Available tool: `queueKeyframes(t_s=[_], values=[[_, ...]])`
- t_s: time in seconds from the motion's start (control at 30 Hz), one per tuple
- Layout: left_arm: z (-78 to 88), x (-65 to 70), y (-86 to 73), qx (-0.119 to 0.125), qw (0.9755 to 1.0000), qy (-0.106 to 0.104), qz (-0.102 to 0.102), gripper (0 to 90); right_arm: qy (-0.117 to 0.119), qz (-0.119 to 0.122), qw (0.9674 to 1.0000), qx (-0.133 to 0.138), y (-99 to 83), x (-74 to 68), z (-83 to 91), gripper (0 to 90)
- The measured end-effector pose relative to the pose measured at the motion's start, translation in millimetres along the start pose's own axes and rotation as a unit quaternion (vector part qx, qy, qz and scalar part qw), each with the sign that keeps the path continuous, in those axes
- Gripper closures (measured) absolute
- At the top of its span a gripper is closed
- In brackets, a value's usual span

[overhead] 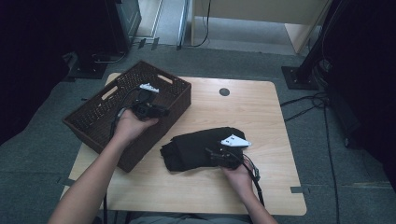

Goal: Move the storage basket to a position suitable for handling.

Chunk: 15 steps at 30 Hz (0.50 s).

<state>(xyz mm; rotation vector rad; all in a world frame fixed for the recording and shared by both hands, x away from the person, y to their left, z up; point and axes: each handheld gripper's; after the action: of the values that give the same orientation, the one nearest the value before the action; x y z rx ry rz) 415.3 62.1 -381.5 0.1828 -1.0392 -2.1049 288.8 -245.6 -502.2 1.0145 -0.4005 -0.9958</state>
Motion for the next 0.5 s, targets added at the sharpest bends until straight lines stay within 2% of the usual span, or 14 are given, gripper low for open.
queueKeyframes(t_s=[0.1,0.2,0.3,0.37,0.43,0.5], values=[[8.0,14.4,2.9,0.009,0.9999,-0.002,-0.012,61.3,0.001,0.012,0.9998,-0.015,5.9,-1.4,5.8,43.5],[8.7,27.8,1.6,0.011,0.9998,-0.005,-0.015,58.0,0.004,0.007,0.9998,-0.017,7.3,-2.2,12.3,44.7],[4.2,38.6,-3.1,0.013,0.9997,-0.007,-0.018,55.8,0.007,0.006,0.9998,-0.015,6.1,-3.2,19.2,46.4],[-0.6,45.8,-6.3,0.010,0.9997,-0.022,-0.010,55.3,0.007,0.004,0.9998,-0.016,4.8,-2.7,21.1,46.7],[-6.4,53.8,-9.2,0.007,0.9995,-0.022,-0.021,54.5,0.005,0.004,0.9998,-0.018,2.4,-0.9,21.6,47.2],[-12.5,57.1,-12.1,0.000,0.9994,-0.027,-0.022,54.0,0.006,-0.002,0.9998,-0.019,-0.1,1.5,21.4,49.4]])
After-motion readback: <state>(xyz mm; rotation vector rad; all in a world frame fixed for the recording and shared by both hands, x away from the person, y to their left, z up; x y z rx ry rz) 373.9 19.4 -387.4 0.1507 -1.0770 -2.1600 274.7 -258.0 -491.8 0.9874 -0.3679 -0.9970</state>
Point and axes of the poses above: each handheld gripper's, and its own axes: z roughly backward along the jaws, y roughly out of its top, x roughly to its right, and after that the axes turned 5 degrees about x, right-handed
